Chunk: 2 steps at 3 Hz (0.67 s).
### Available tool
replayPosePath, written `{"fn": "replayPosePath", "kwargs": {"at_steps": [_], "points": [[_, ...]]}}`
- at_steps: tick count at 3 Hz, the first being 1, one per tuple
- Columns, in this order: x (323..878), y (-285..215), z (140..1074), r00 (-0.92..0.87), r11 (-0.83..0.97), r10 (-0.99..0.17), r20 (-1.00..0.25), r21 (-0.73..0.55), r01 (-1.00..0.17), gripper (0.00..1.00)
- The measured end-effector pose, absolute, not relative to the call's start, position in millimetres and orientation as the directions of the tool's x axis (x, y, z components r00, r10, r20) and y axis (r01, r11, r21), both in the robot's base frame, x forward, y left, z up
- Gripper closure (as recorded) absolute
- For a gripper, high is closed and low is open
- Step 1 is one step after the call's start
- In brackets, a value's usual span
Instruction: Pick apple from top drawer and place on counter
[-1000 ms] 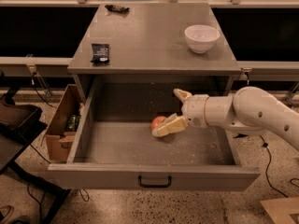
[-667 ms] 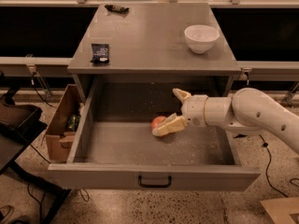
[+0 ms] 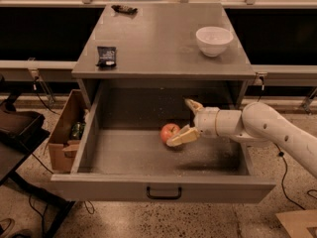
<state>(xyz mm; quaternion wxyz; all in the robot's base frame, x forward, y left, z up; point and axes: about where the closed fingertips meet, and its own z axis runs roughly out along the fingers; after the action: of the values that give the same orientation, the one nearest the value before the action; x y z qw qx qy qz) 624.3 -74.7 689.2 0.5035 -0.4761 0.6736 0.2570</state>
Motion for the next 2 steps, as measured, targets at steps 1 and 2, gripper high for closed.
{"fn": "replayPosePath", "kwargs": {"at_steps": [1,2], "points": [[634,-96,662,-0.074,0.424,-0.421,-0.904,-0.125,-0.897,0.0],[635,-93,647,-0.082,0.4,-0.436,-0.896,-0.111,-0.91,0.0]]}}
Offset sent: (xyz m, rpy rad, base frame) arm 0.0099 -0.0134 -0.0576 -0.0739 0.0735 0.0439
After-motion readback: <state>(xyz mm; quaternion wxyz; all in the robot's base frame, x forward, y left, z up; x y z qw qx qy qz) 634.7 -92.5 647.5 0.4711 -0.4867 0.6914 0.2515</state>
